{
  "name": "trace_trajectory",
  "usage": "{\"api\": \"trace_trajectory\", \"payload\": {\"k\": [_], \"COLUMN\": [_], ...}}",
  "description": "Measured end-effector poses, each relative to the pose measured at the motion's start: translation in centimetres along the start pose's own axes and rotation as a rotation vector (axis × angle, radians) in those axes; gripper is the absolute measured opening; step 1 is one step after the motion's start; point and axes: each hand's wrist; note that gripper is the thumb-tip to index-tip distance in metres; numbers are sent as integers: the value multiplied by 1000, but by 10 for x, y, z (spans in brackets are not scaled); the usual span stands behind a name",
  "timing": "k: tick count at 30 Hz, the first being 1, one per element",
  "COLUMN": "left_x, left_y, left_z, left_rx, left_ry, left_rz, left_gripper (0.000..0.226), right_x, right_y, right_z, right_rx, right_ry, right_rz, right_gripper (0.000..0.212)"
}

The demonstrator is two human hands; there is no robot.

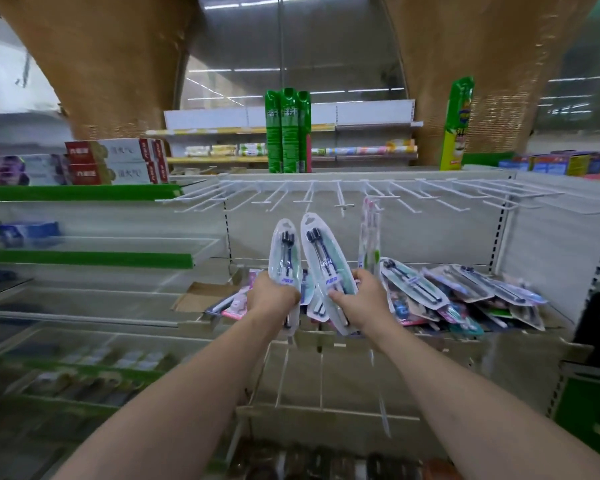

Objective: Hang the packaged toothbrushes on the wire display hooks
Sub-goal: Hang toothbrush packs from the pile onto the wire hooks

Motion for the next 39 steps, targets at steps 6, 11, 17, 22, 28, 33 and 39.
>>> {"api": "trace_trajectory", "payload": {"k": [6, 11, 17, 22, 28, 33, 39], "left_x": [-27, -41, -47, -40, -26, -12, -7], "left_y": [12, 26, 30, 31, 33, 45, 46], "left_z": [20, 31, 47, 61, 86, 112, 116], "left_rx": [-14, 19, 12, 16, -15, -26, -31], "left_ry": [34, 121, 147, 152, 149, 121, 118], "left_rz": [2, 32, -29, -47, -77, -124, -171], "left_gripper": [32, 34, 42, 41, 51, 60, 48], "right_x": [29, 46, 57, 61, 65, 69, 81], "right_y": [11, 11, 7, 5, 2, 2, 10], "right_z": [7, 15, 22, 43, 75, 103, 136], "right_rx": [18, 89, 145, 204, 268, 296, 358], "right_ry": [-40, -83, -117, -145, -93, -56, -125], "right_rz": [63, 137, 129, 84, 97, 132, 16], "right_gripper": [26, 24, 13, 15, 17, 17, 29]}}
Point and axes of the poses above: each hand's wrist, its own z-axis towards the middle knuckle, its own x-axis out of the palm, y = z × x, and after that the axes turned 14 degrees about x, right-handed
